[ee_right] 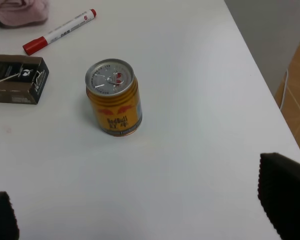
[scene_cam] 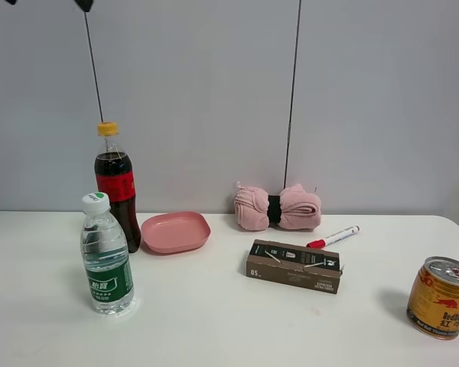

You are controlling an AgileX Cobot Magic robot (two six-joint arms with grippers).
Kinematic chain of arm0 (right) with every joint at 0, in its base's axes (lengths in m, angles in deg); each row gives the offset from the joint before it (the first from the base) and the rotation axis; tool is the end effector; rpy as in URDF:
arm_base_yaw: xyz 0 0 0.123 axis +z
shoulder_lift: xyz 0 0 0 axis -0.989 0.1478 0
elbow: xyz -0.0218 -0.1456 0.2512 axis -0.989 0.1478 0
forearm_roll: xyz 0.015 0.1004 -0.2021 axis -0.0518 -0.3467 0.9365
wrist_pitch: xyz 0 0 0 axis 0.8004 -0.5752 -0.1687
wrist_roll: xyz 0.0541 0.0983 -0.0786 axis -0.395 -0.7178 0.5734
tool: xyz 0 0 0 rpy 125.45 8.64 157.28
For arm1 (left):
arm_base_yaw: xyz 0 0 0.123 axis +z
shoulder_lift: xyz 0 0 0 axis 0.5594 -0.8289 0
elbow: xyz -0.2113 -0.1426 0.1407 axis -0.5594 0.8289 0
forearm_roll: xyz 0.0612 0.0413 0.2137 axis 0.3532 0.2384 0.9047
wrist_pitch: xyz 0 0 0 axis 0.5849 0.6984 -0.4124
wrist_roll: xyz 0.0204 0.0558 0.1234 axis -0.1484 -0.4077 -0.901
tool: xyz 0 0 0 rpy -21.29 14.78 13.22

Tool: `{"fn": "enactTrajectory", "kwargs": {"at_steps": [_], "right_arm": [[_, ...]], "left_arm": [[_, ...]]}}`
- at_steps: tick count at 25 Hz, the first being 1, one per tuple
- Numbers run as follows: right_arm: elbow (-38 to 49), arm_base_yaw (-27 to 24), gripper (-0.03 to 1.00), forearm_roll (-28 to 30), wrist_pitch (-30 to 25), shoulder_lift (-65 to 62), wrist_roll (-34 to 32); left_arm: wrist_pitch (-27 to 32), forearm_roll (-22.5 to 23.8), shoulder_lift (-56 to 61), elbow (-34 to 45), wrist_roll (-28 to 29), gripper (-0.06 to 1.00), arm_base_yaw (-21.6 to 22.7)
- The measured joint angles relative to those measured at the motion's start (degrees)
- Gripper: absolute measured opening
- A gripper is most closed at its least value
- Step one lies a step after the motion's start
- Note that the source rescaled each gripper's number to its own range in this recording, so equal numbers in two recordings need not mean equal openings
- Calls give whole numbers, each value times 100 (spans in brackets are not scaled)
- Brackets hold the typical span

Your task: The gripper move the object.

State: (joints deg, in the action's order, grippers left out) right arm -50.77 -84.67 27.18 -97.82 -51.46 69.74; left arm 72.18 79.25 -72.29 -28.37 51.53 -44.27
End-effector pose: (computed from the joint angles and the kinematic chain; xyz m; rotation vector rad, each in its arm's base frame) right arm 0.0080 0.0029 0.2404 0.0165 2.0733 -0.0242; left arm 0.3640 -0.0580 0.4309 0.2544 2.1831 0.0071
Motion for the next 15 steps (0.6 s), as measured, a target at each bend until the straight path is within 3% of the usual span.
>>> {"fn": "enactTrajectory", "kwargs": {"at_steps": [8,15], "right_arm": [[0,0,100,0,0,0,0],[0,0,100,0,0,0,0]], "left_arm": [[837,-668,331,167,-309,100,1424],[-233,-880,1940,2256,-332,100,1979]]}}
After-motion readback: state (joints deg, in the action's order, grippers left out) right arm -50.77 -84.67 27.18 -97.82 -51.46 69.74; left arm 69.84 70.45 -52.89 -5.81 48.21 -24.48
